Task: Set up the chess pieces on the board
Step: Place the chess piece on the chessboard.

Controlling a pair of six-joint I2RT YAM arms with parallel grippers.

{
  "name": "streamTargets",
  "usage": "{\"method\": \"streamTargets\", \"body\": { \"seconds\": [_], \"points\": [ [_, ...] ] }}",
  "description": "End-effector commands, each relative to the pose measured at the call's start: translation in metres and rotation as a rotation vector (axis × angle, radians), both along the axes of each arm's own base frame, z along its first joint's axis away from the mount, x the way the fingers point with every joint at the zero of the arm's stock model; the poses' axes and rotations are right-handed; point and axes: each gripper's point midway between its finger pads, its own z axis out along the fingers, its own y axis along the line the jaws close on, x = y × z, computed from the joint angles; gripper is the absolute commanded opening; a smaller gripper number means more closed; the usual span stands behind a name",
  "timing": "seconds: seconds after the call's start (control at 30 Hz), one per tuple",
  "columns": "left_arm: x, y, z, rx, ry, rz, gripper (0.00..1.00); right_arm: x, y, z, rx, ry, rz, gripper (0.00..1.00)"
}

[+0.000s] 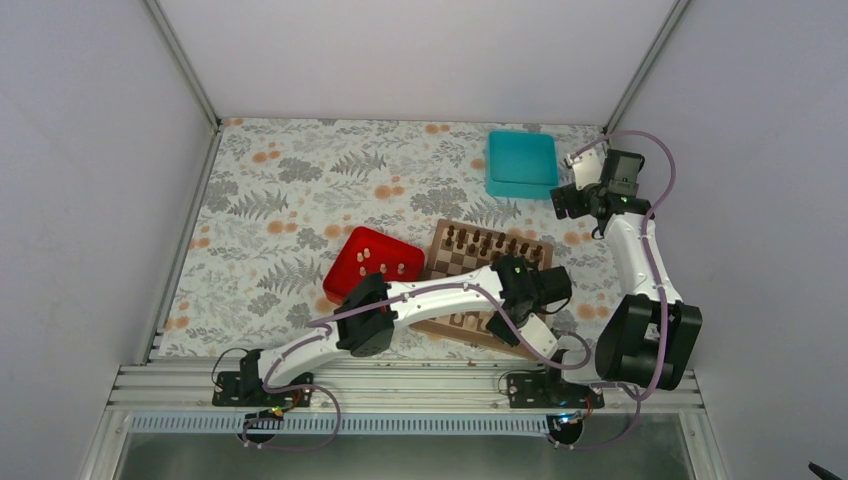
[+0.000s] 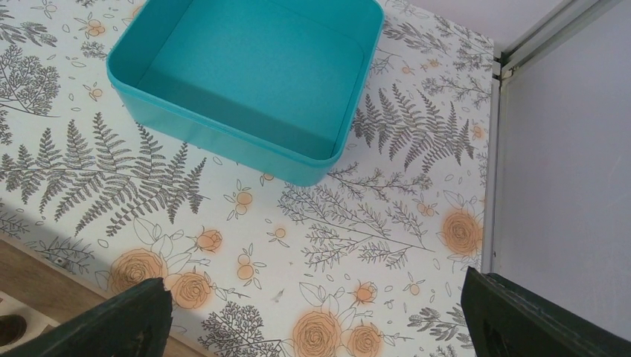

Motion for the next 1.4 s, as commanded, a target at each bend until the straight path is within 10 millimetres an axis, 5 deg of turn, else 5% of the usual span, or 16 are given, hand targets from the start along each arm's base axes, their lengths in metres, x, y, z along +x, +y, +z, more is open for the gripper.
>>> {"method": "streamTargets", "body": {
  "seconds": [0.0, 0.57, 1.13, 1.37],
  "points": [
    [0.004, -0.003, -0.005, -0.01, -0.002, -0.008, 0.12, 0.002, 0.0, 0.013, 0.008, -0.035, 0.005, 1.0],
    [0.007, -0.001, -0.011, 0.0, -0.002, -0.008, 0.13, 0.001, 0.001, 0.01, 0.01, -0.031, 0.013, 1.0],
    [0.012, -0.002, -0.014, 0.002, -0.024, 0.006, 0.26, 0.0, 0.003, 0.011, 0.017, -0.032, 0.024, 1.0],
    [0.02, -0.004, 0.011, -0.035, -0.078, 0.024, 0.3, 0.0, 0.004, 0.01, 0.018, -0.032, 0.025, 1.0]
  ]
}}
